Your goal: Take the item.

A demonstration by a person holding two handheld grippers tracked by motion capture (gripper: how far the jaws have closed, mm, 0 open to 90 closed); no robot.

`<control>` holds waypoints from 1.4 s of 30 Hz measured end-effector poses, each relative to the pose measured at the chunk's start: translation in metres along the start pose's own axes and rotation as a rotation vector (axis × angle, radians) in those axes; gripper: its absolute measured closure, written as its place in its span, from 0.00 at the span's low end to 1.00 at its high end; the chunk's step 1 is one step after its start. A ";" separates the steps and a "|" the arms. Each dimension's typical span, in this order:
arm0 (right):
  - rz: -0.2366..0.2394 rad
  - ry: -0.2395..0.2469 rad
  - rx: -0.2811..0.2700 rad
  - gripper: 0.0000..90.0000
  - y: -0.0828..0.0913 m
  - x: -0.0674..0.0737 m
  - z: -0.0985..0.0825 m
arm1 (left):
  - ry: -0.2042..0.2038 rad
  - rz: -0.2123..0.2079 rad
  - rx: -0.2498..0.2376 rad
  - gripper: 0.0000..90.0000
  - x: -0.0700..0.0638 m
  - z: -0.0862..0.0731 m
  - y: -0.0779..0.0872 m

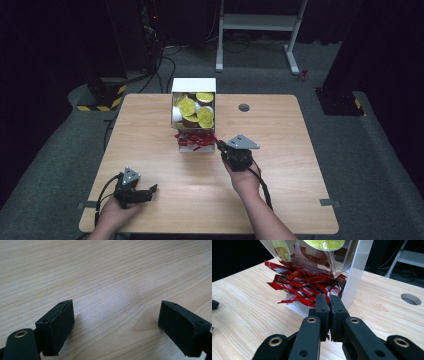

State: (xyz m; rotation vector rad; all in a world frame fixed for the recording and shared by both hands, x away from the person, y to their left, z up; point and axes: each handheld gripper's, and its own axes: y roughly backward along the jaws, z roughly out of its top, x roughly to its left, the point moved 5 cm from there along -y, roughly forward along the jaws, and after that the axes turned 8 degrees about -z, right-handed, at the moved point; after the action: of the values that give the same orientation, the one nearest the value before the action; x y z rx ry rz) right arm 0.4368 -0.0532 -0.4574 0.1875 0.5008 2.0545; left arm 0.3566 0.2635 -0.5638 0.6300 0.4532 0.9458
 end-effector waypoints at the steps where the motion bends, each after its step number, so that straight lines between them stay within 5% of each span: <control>1: 0.000 0.000 0.000 0.97 0.000 0.000 0.000 | 0.000 0.000 0.000 0.15 0.000 0.000 0.000; 25: 0.050 -0.050 -0.084 0.97 0.025 -0.009 -0.012 | 0.018 0.010 -0.005 0.16 0.001 0.000 0.000; 42: 0.060 -0.013 -0.119 0.97 0.036 -0.014 -0.016 | 0.020 0.009 -0.006 0.16 0.001 0.000 0.000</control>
State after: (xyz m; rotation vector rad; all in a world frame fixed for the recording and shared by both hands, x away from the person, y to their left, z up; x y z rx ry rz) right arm 0.4100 -0.0850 -0.4558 0.1458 0.3675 2.1332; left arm 0.3569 0.2645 -0.5638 0.6182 0.4653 0.9624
